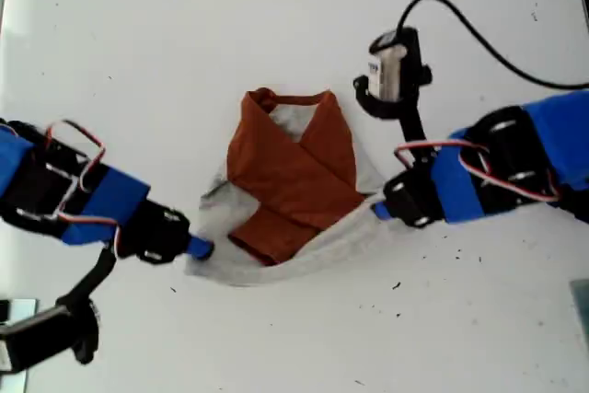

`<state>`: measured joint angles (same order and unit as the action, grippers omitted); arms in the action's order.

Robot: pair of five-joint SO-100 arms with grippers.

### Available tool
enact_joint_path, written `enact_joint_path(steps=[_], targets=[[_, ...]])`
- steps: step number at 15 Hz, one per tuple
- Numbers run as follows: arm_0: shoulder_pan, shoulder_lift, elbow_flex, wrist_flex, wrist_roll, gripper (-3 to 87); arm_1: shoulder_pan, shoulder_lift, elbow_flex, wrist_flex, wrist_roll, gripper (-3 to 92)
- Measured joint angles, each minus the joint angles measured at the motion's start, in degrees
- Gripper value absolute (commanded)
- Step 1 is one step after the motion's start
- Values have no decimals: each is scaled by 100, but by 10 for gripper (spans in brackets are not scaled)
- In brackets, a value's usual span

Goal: Fold t shirt

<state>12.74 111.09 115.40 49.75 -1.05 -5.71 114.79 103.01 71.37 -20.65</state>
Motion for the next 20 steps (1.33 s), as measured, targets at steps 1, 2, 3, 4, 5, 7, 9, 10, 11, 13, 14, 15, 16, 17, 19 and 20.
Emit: enact_joint_path(steps=[1,2,3,4,5,7,9,10,11,13,14,15,16,17,19,20], targets=[[-624,413,105,255,237,65,650,0,0,-246,-316,92],[-1441,993,510,396,642,184,1397,9,53,-527,-545,408],[-2522,1591,1081,237,1081,255,2285,97,475,-853,-580,414],[-3771,1916,1749,-53,1354,343,3296,475,1195,-1354,-352,414],[-4931,2057,2048,-123,1582,350,4245,1143,1960,-1925,-272,414],[-5194,2733,2479,-158,1617,243,4693,2496,2821,-1995,-272,412],[-4904,4192,3507,-272,1283,180,4746,3533,3621,-1538,-264,400],[-4614,4843,3876,-272,1169,174,4676,4043,4069,-1301,-255,390],[-4298,5150,4157,-255,1002,132,4368,4412,4474,-1134,-264,380],[-3305,5722,5010,-536,448,30,3937,5063,5238,-976,-176,271],[-2769,6319,5651,-721,26,-2,3639,5458,5607,-905,-105,160],[-2364,7189,6346,-729,-439,-2,3375,5906,6064,-835,-18,79],[-2074,8218,6680,-352,-738,-2,3164,6249,6372,-694,114,36],[-2004,9123,6847,378,-791,-2,2900,6662,6741,-475,378,36],[-1828,9352,6952,967,-334,65,2487,7638,7181,141,905,38],[-1608,9439,6952,1011,-202,88,2487,8139,7181,369,949,38]])
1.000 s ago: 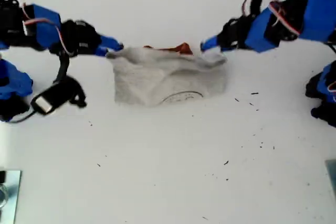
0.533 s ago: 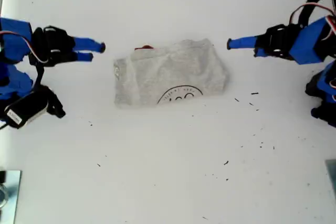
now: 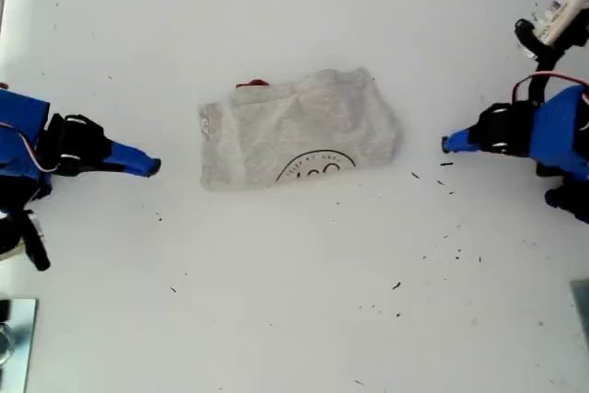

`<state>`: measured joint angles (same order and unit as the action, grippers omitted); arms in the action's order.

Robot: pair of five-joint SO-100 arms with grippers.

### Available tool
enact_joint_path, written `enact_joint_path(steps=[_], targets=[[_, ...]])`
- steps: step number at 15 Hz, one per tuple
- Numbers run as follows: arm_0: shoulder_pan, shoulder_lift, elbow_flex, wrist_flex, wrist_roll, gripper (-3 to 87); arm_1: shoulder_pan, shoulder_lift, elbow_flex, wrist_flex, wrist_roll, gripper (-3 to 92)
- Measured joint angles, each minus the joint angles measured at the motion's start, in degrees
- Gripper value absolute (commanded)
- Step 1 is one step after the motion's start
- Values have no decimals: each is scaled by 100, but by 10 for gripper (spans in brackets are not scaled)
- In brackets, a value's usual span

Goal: Fold t shirt

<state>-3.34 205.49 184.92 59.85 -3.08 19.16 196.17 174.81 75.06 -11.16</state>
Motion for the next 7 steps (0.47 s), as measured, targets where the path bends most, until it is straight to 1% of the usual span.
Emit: enact_joint_path(steps=[1,3,4,5,7], targets=[[299,35,0,0,97,93,9,193,0,26,-378,38],[659,44,0,0,132,94,62,316,0,62,-2522,38],[826,44,0,0,132,94,-9,316,0,97,-3085,38],[958,44,0,0,141,94,79,316,0,114,-3199,38],[958,44,0,0,141,95,97,316,0,132,-3243,38]])
